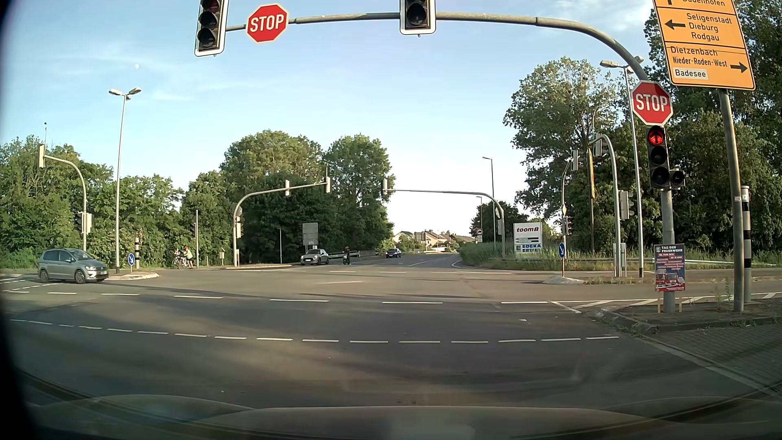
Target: Follow the waypoints while adhering to traffic rules and regulations
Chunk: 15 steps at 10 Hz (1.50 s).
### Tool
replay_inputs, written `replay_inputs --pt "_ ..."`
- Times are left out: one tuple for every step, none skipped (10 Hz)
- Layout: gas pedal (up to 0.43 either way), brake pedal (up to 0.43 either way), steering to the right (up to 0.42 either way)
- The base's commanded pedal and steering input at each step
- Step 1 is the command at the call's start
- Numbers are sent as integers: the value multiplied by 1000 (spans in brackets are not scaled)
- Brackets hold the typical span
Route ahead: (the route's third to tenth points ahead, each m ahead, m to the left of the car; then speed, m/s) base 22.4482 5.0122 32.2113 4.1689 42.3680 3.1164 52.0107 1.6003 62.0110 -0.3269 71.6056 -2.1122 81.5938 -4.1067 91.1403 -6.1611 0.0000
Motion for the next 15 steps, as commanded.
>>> replay_inputs --pt "0 305 6" --pt "0 305 6" --pt "0 305 6" --pt "0 305 6" --pt "0 305 6" --pt "0 305 6" --pt "0 305 6" --pt "0 305 6" --pt "0 305 6" --pt "0 305 6" --pt "0 305 6" --pt "0 305 6" --pt "0 305 6" --pt "0 305 6" --pt "0 305 6"
